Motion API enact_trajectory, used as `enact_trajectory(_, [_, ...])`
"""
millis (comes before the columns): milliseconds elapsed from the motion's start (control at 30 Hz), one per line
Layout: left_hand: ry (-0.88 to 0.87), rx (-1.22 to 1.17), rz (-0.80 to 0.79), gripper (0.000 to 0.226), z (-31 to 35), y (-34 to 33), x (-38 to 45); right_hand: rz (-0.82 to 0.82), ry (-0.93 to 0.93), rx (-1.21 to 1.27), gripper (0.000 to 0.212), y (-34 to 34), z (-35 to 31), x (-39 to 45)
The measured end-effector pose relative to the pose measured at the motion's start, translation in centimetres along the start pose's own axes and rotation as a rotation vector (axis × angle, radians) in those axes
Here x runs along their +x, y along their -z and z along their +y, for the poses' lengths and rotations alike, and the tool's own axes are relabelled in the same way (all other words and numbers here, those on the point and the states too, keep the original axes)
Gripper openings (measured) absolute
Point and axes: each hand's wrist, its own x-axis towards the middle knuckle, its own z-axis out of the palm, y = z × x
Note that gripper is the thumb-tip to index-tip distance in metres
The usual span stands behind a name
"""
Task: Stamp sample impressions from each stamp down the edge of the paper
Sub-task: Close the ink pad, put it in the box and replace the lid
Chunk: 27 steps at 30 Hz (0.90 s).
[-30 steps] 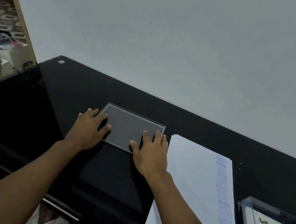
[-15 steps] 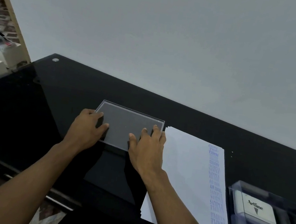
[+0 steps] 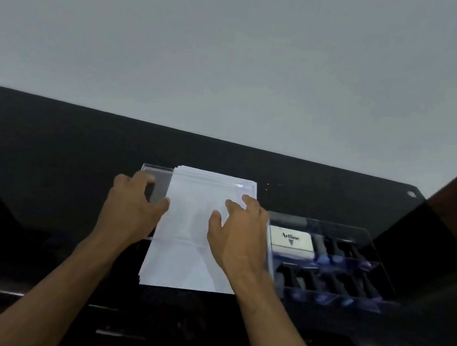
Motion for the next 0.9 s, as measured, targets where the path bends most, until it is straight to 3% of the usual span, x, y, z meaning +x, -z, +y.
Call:
enact_trajectory(167, [-0.037,-0.109,-0.095,0.061,6.0,-4.6,-3.3,0.083,-0.091,-0.063,0.038,4.4,6.3,-0.8])
enact_trajectory(400, [-0.092,-0.121,-0.165,0.061,12.7,-9.9,-7.2,0.136,-0.188,-0.107,0.036,8.4,13.7,-1.4])
enact_trajectory(733, [-0.164,-0.201,-0.213,0.044,16.9,-15.0,-9.4,0.158,-0.251,-0.14,0.028,10.9,19.8,-1.1])
enact_trajectory(900, [-0.141,-0.205,-0.209,0.049,17.6,-15.9,-9.7,0.112,-0.243,-0.112,0.029,11.3,20.9,-0.6])
